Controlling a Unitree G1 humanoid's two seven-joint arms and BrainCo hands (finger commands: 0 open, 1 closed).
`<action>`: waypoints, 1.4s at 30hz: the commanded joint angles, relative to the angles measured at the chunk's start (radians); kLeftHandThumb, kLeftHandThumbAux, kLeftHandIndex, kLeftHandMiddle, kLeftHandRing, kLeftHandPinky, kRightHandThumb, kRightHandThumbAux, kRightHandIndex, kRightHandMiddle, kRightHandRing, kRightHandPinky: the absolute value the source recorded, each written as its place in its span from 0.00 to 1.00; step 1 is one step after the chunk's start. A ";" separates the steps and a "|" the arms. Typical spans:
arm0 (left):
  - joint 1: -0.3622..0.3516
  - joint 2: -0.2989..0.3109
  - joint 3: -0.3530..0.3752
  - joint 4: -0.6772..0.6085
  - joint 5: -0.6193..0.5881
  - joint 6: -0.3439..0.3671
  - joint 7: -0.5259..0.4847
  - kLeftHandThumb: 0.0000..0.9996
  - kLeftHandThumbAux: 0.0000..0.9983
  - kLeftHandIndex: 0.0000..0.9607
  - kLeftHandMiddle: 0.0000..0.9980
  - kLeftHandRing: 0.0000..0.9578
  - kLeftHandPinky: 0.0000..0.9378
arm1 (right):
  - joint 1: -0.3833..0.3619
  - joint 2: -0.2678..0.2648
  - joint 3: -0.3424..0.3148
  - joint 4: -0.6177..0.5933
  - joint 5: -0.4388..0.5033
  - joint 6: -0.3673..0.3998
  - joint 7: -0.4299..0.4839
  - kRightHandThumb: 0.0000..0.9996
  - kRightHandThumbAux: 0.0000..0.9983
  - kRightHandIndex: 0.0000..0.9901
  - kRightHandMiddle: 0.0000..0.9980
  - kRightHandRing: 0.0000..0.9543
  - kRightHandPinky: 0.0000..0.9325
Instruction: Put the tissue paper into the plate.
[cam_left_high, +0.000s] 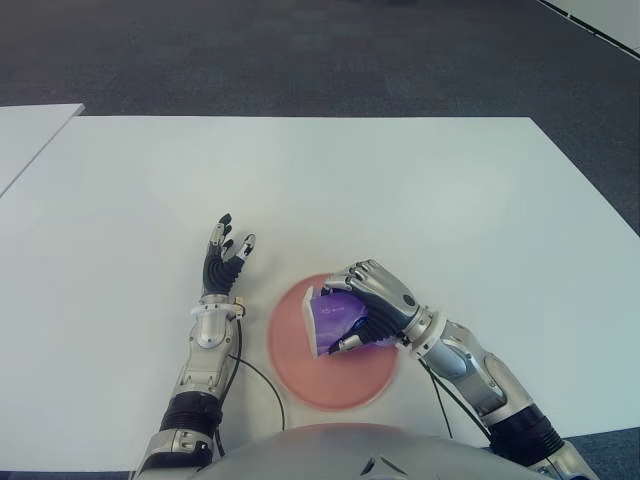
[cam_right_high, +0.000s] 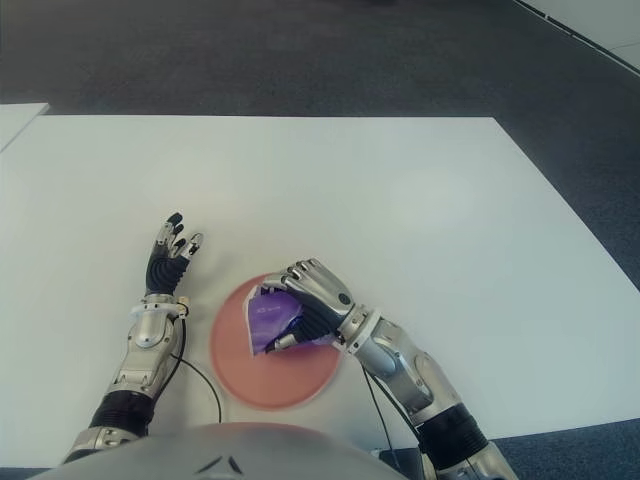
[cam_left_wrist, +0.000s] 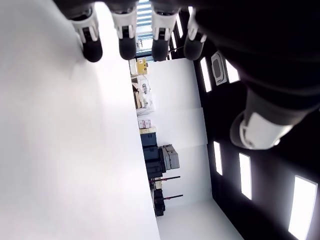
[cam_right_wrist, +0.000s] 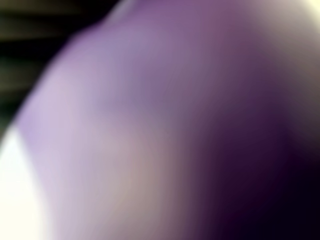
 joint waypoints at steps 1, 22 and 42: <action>0.014 0.004 0.002 -0.008 0.004 0.009 0.002 0.07 0.55 0.00 0.00 0.00 0.00 | 0.041 -0.018 0.012 0.003 0.069 0.068 0.115 0.73 0.71 0.44 0.70 0.71 0.68; 0.009 0.008 -0.001 0.004 0.008 -0.004 0.001 0.06 0.57 0.00 0.00 0.00 0.00 | 0.016 -0.039 -0.025 -0.055 0.099 0.091 0.187 0.14 0.48 0.00 0.00 0.00 0.00; 0.006 0.012 -0.005 0.009 0.020 0.005 0.006 0.05 0.57 0.00 0.00 0.00 0.00 | 0.026 -0.037 -0.014 -0.025 0.102 0.091 0.181 0.10 0.47 0.00 0.00 0.00 0.00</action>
